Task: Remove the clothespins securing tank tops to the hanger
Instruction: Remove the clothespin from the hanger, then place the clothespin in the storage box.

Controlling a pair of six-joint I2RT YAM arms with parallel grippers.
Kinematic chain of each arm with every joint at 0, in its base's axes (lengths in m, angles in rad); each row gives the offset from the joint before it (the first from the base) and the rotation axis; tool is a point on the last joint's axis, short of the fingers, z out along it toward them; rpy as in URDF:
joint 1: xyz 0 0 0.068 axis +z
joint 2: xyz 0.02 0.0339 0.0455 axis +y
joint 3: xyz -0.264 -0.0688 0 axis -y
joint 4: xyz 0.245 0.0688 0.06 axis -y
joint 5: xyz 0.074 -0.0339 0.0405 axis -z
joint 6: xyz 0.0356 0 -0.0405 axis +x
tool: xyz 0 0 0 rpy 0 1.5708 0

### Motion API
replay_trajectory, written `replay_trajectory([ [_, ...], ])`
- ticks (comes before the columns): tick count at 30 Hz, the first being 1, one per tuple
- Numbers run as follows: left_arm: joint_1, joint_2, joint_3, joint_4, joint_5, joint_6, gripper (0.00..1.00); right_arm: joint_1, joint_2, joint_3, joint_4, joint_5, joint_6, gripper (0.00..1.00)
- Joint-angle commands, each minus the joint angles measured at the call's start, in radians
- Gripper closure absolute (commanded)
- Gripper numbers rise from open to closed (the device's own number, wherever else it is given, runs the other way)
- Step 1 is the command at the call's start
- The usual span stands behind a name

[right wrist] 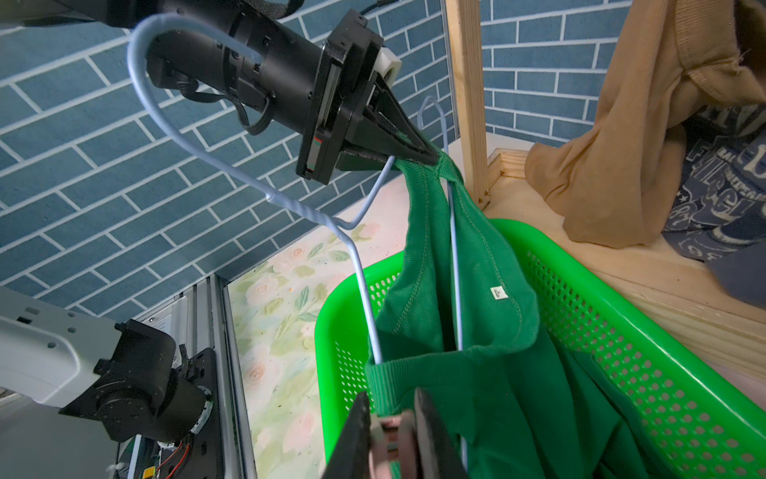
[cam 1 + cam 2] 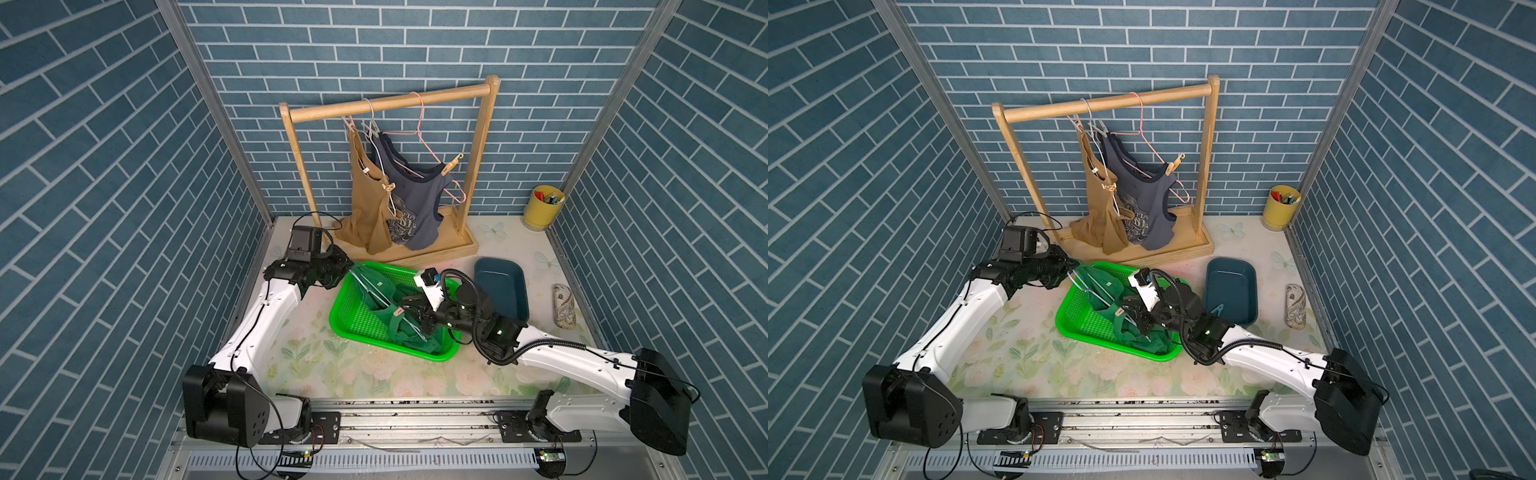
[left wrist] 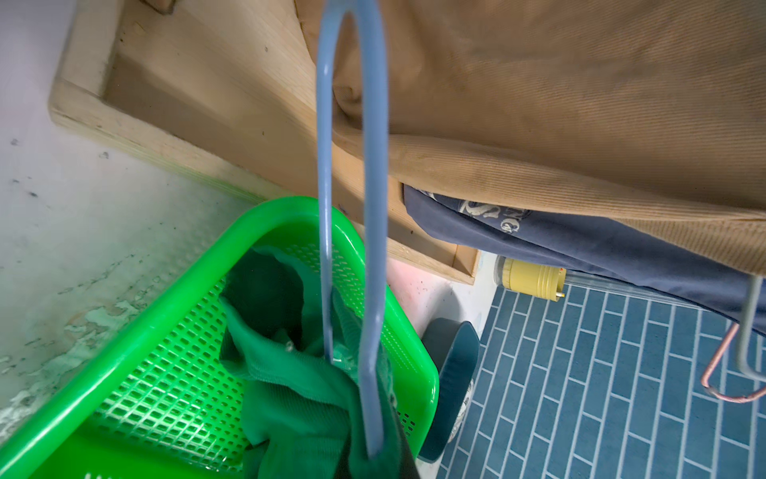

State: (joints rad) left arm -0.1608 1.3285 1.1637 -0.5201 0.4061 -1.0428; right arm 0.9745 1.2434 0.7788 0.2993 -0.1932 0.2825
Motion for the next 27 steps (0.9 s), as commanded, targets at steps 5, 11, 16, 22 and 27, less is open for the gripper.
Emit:
replay_trajectory([
  [5,0.01,-0.033,0.033,-0.029,-0.062,0.054,1.0,-0.032,-0.084,0.082,-0.18,0.062,-0.004,0.9],
  [11,0.011,-0.028,0.034,-0.024,-0.056,0.054,1.0,-0.107,-0.123,0.1,-0.282,0.061,0.021,0.92],
  [16,0.01,-0.028,0.037,-0.025,-0.062,0.058,1.0,-0.159,-0.148,0.103,-0.307,0.013,0.049,0.93],
  [22,0.012,-0.024,0.049,-0.031,-0.044,0.058,1.0,-0.236,-0.184,0.148,-0.548,0.2,-0.015,0.93],
  [27,0.01,-0.032,0.049,-0.027,-0.027,0.049,1.0,-0.372,-0.134,0.208,-0.822,0.528,0.02,0.91],
])
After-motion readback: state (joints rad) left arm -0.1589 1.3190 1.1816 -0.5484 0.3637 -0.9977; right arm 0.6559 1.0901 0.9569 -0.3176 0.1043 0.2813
